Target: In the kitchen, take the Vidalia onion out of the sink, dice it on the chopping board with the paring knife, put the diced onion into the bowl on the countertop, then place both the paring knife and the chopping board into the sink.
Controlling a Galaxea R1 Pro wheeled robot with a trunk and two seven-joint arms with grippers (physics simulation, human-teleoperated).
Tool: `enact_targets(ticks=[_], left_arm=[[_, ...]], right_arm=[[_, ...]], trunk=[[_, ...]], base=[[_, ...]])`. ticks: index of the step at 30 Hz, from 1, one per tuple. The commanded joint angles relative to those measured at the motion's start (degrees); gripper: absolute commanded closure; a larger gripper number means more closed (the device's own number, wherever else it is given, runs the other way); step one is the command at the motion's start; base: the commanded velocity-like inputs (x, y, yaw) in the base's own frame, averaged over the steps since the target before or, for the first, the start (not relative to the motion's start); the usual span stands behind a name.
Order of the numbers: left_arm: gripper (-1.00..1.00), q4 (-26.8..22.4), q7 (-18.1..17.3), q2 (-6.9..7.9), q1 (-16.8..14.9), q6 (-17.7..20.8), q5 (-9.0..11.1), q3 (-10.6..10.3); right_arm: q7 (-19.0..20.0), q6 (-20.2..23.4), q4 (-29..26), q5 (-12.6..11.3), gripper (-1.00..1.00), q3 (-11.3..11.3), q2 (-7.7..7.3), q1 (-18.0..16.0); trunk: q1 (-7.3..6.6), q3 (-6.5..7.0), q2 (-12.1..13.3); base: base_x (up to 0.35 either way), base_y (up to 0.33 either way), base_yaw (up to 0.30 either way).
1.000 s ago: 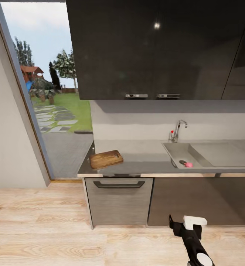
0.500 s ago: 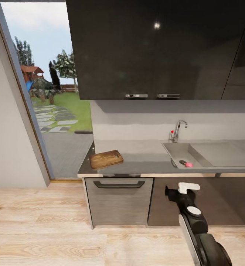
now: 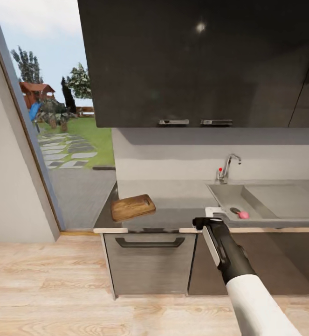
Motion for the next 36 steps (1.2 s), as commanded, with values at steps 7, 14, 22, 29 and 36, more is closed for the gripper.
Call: enact_targets(ticks=[7, 14, 22, 29, 36], left_arm=[[-1.00, -0.1, 0.0, -0.01, 0.0, 0.0, 0.1, 0.1], [-1.00, -0.1, 0.0, 0.00, 0.0, 0.0, 0.1, 0.1], [-1.00, -0.1, -0.1, 0.01, 0.0, 0.0, 0.0, 0.1], [-1.00, -0.1, -0.1, 0.00, 0.0, 0.0, 0.0, 0.1], [-1.00, -0.1, -0.1, -0.03, 0.0, 0.0, 0.0, 0.0]], right_arm=[[0.2, 0.3, 1.7, 0.0, -1.00, 0.2, 0.05, -1.5], [3.3, 0.3, 1.7, 0.0, -1.00, 0.5, 0.11, -1.6], [6.1, 0.2, 1.6, 0.0, -1.00, 3.8, -0.23, -1.6], [6.3, 0.2, 1.6, 0.0, -1.00, 4.2, -0.29, -1.6], [6.3, 0.2, 1.1, 0.0, -1.00, 4.2, -0.29, -1.6]], trunk=[[0.07, -0.12, -0.1], [0.07, -0.12, -0.1], [0.07, -0.12, -0.1], [0.07, -0.12, -0.1], [0.07, -0.12, -0.1]], base=[[0.340, 0.093, 0.000], [0.289, 0.228, 0.000], [0.261, 0.259, 0.000], [0.260, 0.252, 0.000], [0.063, 0.090, 0.000]])
